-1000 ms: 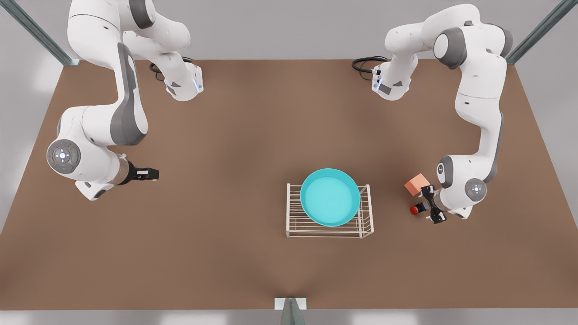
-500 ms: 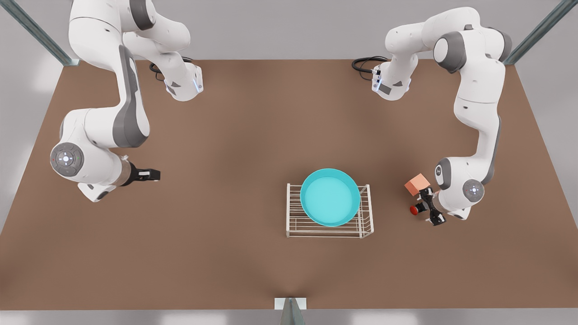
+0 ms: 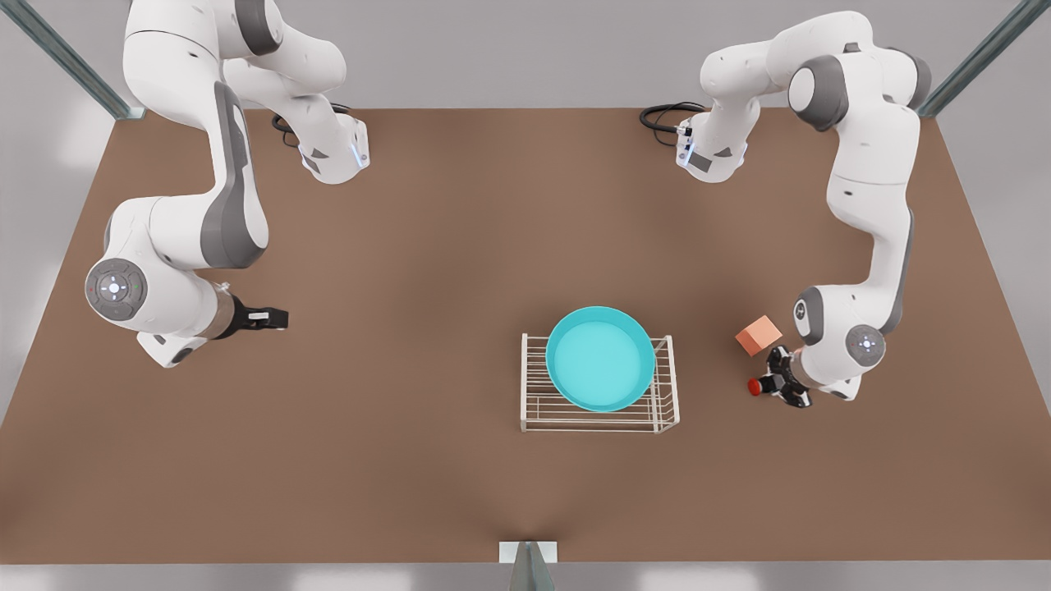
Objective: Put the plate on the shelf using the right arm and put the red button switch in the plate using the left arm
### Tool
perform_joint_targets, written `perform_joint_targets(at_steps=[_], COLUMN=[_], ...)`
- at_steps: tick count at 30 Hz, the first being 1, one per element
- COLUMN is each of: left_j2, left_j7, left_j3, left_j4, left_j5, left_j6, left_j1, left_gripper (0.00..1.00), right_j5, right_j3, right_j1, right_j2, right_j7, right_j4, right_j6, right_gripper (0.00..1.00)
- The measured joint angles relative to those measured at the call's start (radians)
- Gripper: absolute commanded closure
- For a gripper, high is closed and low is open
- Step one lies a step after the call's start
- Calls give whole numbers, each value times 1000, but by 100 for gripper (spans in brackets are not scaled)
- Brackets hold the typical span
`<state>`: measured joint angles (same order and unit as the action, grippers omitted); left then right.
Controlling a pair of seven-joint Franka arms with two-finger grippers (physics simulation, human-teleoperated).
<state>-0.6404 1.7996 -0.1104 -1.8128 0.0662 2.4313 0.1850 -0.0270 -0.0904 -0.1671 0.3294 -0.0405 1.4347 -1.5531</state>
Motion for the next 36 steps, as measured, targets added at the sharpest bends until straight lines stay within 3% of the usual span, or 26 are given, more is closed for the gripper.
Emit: perform_joint_targets(at_steps=[7,16,19,27,36], left_j2=[53,143,150,139,114], left_j7=[1,39,75,228,387], left_j3=[-24,-166,-191,-193,-191], left_j4=[193,322,331,332,336], left_j5=[-2,1,4,56,79], left_j6=[-177,-452,-515,-577,-529], left_j1=[-59,-81,-152,-403,-492], left_gripper=[59,61,61,61,59], right_j5=[0,0,0,0,0], right_j3=[-1,-2,-2,-3,-3], right_j1=[0,4,4,5,5], right_j2=[0,0,0,0,0], right_j7=[1,3,3,4,4], right_j4=[-4,-5,-5,-5,-5], right_j6=[0,0,0,0,0], right_gripper=[0,0,0,0,0])
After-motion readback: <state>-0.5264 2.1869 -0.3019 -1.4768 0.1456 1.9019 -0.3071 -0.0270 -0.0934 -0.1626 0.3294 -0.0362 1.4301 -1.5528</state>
